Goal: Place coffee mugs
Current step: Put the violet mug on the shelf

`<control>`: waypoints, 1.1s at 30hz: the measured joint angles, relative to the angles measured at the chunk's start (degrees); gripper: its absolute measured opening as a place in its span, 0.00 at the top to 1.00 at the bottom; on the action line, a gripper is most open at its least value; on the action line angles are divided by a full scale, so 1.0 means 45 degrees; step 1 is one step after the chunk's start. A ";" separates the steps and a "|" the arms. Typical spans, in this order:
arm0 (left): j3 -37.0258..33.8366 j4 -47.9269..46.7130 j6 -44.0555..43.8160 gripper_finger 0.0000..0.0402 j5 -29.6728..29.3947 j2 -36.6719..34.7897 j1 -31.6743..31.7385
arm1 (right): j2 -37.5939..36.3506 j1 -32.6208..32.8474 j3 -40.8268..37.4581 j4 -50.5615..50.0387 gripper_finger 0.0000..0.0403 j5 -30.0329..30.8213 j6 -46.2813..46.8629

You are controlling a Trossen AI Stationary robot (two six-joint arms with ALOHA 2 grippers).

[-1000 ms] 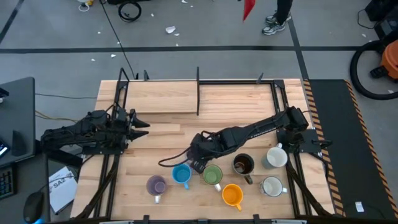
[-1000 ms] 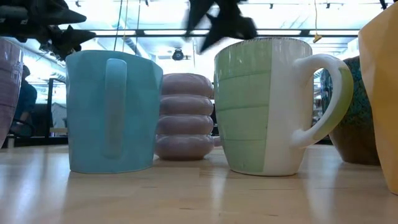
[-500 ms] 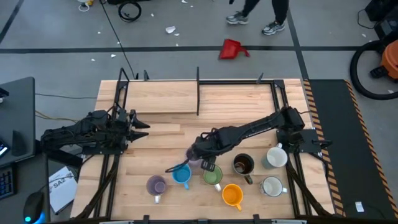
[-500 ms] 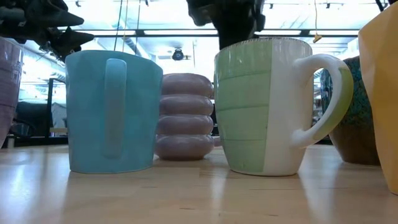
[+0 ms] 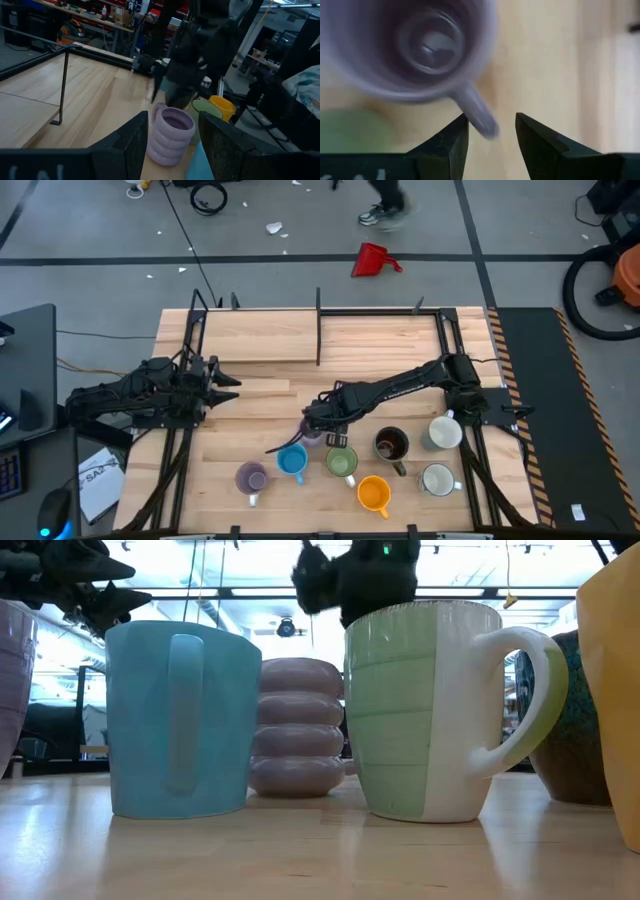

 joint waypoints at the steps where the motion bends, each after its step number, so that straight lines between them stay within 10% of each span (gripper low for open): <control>1: 0.0000 0.0019 -0.0001 0.55 -0.0003 -0.0001 0.0000 | 0.0015 -0.0079 0.0000 -0.0077 0.58 0.0088 -0.0048; 33: 0.0000 0.1481 -0.0102 0.55 0.0000 0.0003 0.0000 | 0.0015 -0.2202 0.2380 -0.0009 0.58 0.0808 -0.5245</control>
